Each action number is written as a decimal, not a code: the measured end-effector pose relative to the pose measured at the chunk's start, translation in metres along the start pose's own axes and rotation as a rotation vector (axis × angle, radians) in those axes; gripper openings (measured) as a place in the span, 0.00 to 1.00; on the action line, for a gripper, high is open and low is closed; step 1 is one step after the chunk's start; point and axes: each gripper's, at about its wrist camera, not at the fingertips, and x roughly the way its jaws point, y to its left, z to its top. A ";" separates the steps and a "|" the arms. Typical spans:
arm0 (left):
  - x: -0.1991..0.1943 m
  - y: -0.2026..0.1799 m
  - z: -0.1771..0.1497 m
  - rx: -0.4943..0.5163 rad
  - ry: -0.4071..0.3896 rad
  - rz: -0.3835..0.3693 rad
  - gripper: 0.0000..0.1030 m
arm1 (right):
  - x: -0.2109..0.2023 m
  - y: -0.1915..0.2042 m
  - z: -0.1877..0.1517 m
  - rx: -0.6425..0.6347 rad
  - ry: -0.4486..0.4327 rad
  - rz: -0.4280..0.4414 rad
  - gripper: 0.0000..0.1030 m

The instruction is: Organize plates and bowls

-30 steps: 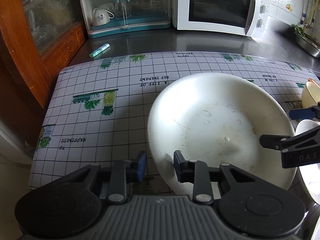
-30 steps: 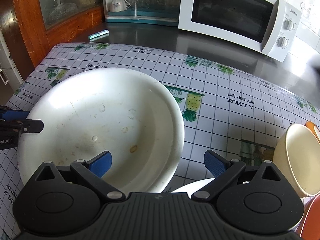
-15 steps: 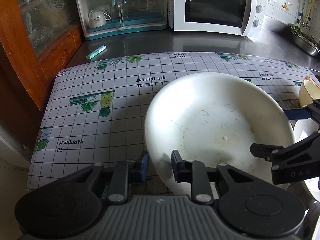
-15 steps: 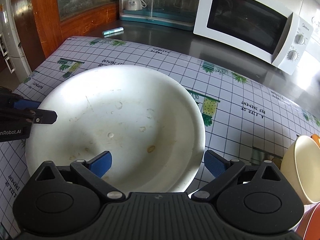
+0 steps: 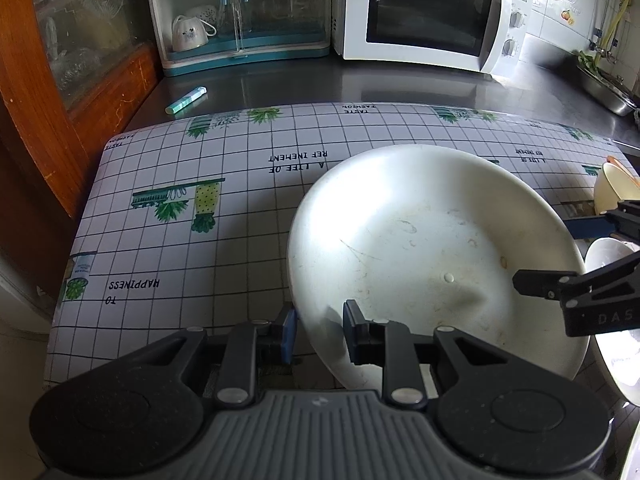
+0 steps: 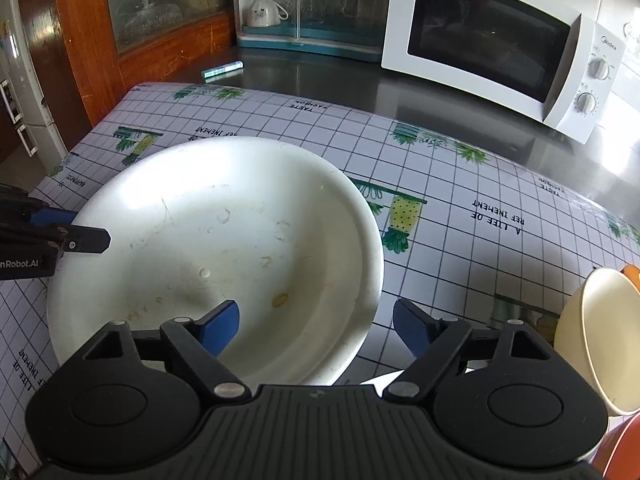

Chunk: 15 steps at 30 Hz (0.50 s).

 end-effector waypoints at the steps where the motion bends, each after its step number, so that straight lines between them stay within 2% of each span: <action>1: 0.001 0.000 0.000 0.000 0.001 -0.003 0.24 | 0.002 0.001 0.000 -0.006 0.003 -0.003 1.00; 9: 0.001 0.002 -0.001 -0.005 0.003 -0.002 0.24 | 0.006 0.017 0.000 -0.052 0.008 -0.041 1.00; 15: -0.008 0.005 -0.010 -0.024 0.016 0.003 0.25 | -0.007 0.030 -0.003 -0.084 -0.010 -0.063 1.00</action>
